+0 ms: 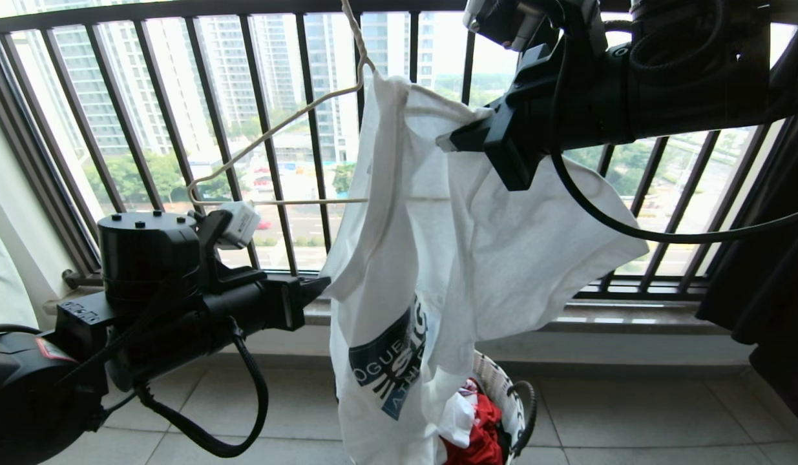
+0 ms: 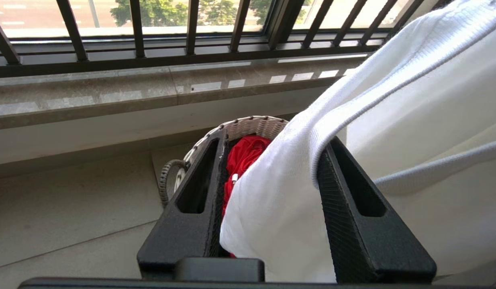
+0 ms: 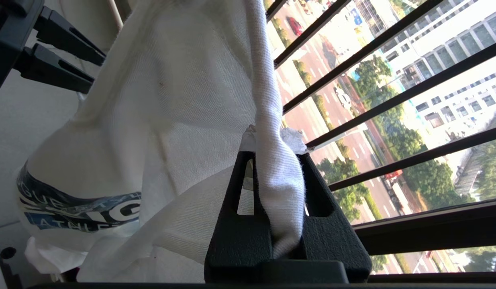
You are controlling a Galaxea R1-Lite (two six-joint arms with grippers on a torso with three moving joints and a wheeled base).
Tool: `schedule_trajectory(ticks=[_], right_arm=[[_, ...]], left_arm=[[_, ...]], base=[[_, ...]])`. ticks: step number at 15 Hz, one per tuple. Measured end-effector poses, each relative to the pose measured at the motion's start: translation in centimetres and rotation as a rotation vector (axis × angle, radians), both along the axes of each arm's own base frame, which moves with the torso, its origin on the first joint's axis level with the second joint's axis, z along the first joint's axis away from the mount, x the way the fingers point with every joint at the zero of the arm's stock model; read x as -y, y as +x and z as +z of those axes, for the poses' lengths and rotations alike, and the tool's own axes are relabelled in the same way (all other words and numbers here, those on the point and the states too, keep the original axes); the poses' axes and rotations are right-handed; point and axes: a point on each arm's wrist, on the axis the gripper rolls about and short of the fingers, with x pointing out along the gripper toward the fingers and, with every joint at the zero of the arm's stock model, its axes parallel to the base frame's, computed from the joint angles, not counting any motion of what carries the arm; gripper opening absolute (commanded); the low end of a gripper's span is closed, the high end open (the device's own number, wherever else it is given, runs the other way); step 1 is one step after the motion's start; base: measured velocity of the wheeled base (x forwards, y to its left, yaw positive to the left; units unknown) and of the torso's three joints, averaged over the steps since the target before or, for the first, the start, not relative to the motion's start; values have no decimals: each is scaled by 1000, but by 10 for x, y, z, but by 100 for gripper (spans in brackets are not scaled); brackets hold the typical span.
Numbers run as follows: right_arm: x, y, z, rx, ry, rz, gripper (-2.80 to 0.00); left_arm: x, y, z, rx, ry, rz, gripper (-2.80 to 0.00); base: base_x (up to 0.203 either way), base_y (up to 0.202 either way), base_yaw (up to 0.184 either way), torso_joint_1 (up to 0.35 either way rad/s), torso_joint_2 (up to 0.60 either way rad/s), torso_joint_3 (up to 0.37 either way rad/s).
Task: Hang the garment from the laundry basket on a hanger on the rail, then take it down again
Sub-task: Hang the clothes on the clothes rack
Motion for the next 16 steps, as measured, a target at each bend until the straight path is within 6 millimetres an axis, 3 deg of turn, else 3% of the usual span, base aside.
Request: schedule_trajectory(ticks=[7, 16], right_arm=[[12, 5, -1, -25, 12, -40, -280], [32, 15, -14, -82, -1, -68, -280]], left_arm=[[-3, 6, -1, -6, 0, 20, -280], [-23, 20, 7, 20, -15, 103, -280]], base=[[0, 0, 0, 0, 0, 0], [0, 0, 0, 0, 0, 0]])
